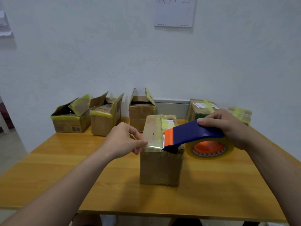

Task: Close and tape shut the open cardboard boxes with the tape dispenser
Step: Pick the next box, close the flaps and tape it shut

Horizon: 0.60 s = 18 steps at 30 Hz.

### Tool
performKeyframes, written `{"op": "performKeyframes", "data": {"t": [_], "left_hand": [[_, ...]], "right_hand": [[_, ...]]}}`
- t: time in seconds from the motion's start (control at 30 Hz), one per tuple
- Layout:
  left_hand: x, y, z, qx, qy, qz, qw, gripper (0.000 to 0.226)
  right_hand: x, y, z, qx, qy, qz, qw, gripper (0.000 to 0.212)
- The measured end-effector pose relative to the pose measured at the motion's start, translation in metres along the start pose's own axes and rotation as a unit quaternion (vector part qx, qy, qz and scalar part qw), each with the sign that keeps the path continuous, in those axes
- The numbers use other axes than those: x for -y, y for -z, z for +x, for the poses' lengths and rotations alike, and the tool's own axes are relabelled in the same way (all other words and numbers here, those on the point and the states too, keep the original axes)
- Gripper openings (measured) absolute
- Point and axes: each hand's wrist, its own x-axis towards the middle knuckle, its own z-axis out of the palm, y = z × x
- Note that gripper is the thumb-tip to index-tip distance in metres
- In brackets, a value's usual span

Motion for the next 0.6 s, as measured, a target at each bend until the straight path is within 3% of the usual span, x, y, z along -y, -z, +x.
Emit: {"op": "performKeyframes", "data": {"t": [0.47,0.6], "left_hand": [[0.001,0.001,0.007,0.030,0.026,-0.009,0.999,0.020],[0.000,0.000,0.008,0.035,0.030,0.000,0.999,0.021]], "right_hand": [[-0.008,-0.005,0.002,0.012,-0.002,0.002,1.000,0.049],[-0.008,-0.007,0.001,0.011,-0.007,0.016,1.000,0.042]]}}
